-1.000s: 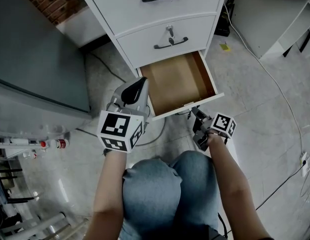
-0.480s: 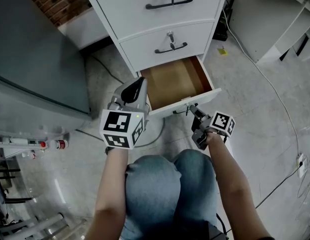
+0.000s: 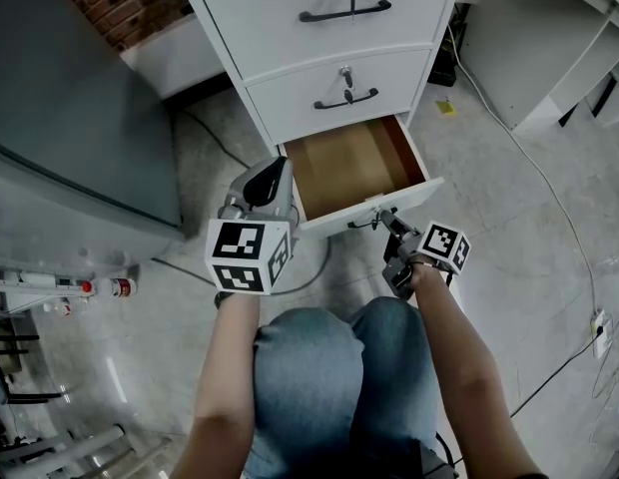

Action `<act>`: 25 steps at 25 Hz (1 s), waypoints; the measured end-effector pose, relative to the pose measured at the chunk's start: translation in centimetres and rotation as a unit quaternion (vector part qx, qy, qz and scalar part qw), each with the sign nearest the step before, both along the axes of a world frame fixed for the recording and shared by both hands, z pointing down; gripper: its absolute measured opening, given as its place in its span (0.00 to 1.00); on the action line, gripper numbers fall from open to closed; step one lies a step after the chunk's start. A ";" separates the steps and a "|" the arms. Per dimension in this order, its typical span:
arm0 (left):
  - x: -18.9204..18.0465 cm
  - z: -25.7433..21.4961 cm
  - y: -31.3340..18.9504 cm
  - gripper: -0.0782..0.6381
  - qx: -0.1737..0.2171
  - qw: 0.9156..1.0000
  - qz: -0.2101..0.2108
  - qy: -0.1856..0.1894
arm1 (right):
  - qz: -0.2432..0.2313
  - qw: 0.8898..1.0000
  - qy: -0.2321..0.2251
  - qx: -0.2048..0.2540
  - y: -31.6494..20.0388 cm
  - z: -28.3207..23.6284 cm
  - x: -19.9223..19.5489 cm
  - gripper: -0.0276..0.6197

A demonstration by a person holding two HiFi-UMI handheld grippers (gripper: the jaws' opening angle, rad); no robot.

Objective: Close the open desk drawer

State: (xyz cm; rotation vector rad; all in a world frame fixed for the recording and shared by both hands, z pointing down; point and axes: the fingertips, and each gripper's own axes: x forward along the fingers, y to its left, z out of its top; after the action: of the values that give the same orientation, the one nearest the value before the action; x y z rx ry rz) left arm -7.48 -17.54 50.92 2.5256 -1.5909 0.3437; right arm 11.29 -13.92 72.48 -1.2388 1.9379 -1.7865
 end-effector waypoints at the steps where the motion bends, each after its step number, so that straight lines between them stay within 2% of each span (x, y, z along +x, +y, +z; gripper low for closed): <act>1: 0.0 0.0 -0.1 0.11 0.000 1.000 0.000 0.001 | -0.001 1.000 0.002 0.000 -0.1 0.0 0.0 0.13; 6: 0.1 0.4 -0.3 0.11 -0.003 1.000 0.001 0.003 | 0.007 1.000 0.005 0.003 -0.4 0.0 0.0 0.14; 15: -0.1 1.0 -1.0 0.11 -0.008 1.000 0.005 -0.001 | 0.017 0.999 -0.027 0.010 -1.2 -0.2 -0.4 0.12; 25: -1.0 1.4 -1.5 0.11 -0.011 1.000 0.000 0.001 | 0.022 0.999 -0.022 0.007 -3.7 -0.1 -1.8 0.12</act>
State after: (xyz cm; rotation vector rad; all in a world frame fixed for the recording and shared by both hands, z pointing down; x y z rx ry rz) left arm -8.45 -19.07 52.37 2.5089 -1.5787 0.3560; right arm 9.46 -17.60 72.40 -1.2182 1.8820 -1.7598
